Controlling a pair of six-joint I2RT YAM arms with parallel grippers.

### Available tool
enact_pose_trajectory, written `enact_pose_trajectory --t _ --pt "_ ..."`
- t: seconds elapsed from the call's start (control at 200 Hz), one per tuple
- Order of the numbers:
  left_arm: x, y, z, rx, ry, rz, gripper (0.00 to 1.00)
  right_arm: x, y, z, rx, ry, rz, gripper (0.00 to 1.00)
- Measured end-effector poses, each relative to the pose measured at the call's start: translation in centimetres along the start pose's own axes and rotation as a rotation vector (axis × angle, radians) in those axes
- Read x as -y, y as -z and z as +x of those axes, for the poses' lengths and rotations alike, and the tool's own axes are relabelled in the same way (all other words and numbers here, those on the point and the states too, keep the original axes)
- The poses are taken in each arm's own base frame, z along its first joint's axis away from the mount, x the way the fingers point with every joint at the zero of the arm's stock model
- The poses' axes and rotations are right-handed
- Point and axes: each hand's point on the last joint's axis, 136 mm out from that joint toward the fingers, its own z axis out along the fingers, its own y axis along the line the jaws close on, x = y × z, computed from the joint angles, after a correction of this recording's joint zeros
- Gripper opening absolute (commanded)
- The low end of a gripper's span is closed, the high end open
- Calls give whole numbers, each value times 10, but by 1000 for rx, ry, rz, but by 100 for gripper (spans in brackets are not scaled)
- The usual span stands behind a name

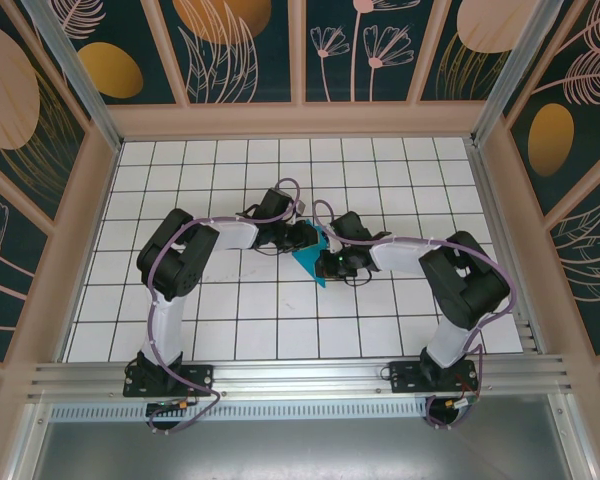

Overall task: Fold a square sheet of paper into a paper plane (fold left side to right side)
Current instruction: Fourth fold the wing at the center of the table.

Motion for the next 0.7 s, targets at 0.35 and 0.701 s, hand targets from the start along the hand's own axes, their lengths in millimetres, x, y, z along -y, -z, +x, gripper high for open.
enact_pose_trajectory --t 0.35,0.701 --pt "0 0 0 0 0 -2 24 1 4 8 -3 6 14 10" --pt "0 0 0 -1 -6 -4 24 2 6 17 -20 15 26 10"
